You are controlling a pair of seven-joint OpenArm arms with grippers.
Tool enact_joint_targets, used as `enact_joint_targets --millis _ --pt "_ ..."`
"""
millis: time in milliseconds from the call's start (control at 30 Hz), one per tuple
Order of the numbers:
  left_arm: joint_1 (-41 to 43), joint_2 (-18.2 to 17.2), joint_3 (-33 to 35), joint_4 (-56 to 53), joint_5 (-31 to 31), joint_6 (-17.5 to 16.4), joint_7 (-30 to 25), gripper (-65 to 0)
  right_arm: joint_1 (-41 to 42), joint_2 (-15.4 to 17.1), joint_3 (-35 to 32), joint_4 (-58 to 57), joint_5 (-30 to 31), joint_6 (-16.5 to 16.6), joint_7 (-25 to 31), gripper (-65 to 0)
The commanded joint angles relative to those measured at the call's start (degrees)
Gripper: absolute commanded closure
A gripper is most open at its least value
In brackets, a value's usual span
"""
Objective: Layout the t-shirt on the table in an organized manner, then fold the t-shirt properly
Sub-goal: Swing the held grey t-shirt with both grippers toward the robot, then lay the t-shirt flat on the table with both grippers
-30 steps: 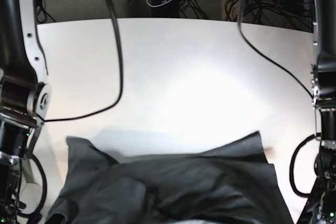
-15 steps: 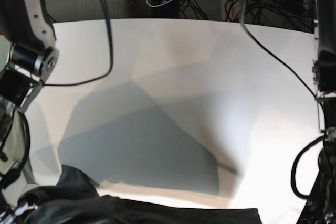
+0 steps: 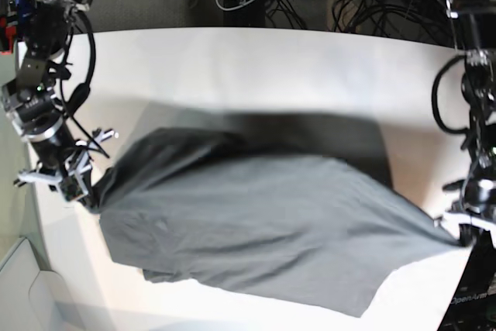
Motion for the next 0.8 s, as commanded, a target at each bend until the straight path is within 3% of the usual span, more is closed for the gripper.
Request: enact_joint_targets --millis 0,200,367,467,767 --pt "1.06 -1.03 -0.46 2.62 -0.17 -0.52 -2.04 -0.1 0.36 0.88 0.29 1.08 0.70 -0.77 1.72 0.0" --pt "13.90 0.02 -0.37 6.66 -0.17 -0.44 -1.87 -0.1 -0.69 1.23 0.46 0.90 0.44 -0.77 -0.04 0.0" --pt "20.49 2.05 -1.60 8.24 0.09 -0.44 -1.87 -0.1 1.86 2.82 0.99 -1.12 0.44 -0.77 -7.78 0.0" --pt "24.53 2.31 -3.45 9.39 -0.17 -0.44 -1.78 -0.1 3.35 5.45 1.08 -4.99 0.35 -0.77 -11.21 0.0" --pt "33.94 2.31 -3.54 13.17 -0.17 -0.44 -1.78 -0.1 7.57 6.77 0.64 -11.14 0.35 -0.77 -12.00 0.0"
